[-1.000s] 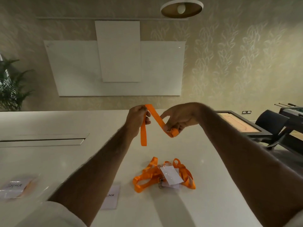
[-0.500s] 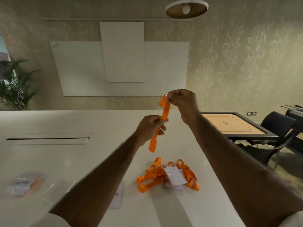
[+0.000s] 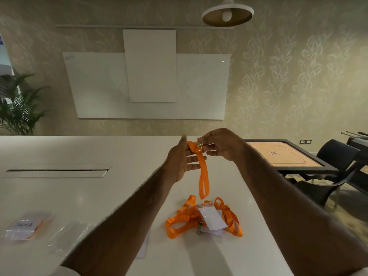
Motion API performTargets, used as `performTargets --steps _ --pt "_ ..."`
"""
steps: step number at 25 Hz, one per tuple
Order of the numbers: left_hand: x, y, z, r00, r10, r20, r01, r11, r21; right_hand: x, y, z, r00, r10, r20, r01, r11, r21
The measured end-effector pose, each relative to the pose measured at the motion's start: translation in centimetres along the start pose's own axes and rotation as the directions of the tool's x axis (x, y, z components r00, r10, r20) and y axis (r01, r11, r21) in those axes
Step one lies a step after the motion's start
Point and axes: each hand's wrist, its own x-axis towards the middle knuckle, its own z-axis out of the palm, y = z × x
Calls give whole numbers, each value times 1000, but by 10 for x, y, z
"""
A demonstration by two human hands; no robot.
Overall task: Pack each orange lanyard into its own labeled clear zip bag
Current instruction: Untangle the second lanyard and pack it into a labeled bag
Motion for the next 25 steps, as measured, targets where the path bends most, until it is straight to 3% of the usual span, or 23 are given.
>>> performTargets --steps 3,6,8,11,14,16,19,20,22,24,25 --pt "3 3 0 994 97 -48 -90 987 136 0 -1 4 1000 -2 4 3 991 -133" --pt "4 5 0 981 189 -49 -167 940 297 -1 -1 8 998 -24 -50 22 999 -46" --pt "4 8 -1 974 226 -28 -201 913 355 -4 0 7 999 42 32 -43 997 57" --pt "6 10 -6 985 164 -56 -131 914 384 -9 3 3 993 10 117 -10 1000 -7" --pt "9 9 -13 988 139 -69 -97 902 422 -11 5 8 979 -160 129 173 980 -100" --pt "6 7 -19 993 109 -34 -93 943 319 -12 4 11 959 -276 63 278 960 -18" --pt "0 1 -25 994 -69 85 55 986 159 -9 0 12 933 -335 -131 349 931 104" --pt "-1 0 -25 988 -117 96 102 984 147 -7 0 14 917 -353 -185 367 929 44" --pt "0 2 -24 986 -142 92 130 983 128 -3 3 18 856 -460 -236 381 870 -315" --pt "1 11 -23 992 -91 88 80 989 124 -2 11 20 793 -593 -139 362 643 -675" --pt "2 16 -23 994 -58 89 48 993 109 -2 15 21 793 -606 -70 354 551 -756"
